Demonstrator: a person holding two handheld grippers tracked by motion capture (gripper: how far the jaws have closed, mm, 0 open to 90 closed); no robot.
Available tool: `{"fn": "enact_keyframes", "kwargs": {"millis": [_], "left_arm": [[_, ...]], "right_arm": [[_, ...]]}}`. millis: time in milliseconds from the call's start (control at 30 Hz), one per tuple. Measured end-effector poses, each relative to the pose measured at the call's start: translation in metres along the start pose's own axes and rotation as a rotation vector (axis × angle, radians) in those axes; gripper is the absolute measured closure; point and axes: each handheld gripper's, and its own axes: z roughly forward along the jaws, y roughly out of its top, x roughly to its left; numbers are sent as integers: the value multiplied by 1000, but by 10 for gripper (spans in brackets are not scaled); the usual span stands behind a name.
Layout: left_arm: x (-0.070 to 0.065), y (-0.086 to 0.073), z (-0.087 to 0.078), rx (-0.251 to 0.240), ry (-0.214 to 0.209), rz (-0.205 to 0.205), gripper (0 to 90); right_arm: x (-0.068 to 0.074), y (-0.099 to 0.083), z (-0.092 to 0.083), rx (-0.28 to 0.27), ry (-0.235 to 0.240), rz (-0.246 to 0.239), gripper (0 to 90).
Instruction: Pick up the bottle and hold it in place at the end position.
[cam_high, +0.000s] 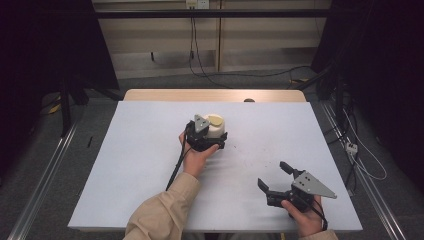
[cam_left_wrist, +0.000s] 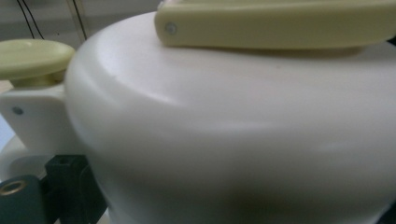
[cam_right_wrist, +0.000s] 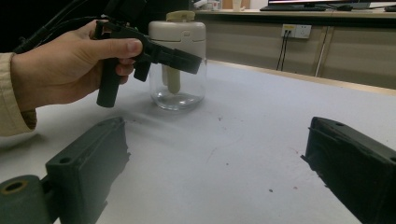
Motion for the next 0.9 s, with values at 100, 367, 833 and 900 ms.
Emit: {"fn": "enact_keyframes", "kwargs": {"millis": [100,367,833,900], "left_arm": [[0,-1,1,2,3,4,53],[0,-1,1,-3,5,3,53],[-1,-3,2,-21,2,26,52],[-3,-3,2,-16,3,58,51]], "right_arm": [[0,0,0,0,2,-1,50],[0,0,0,-1,3,-1,49],[1,0,1,5,2,-2,49],[1,0,2,7,6,0,49]]}}
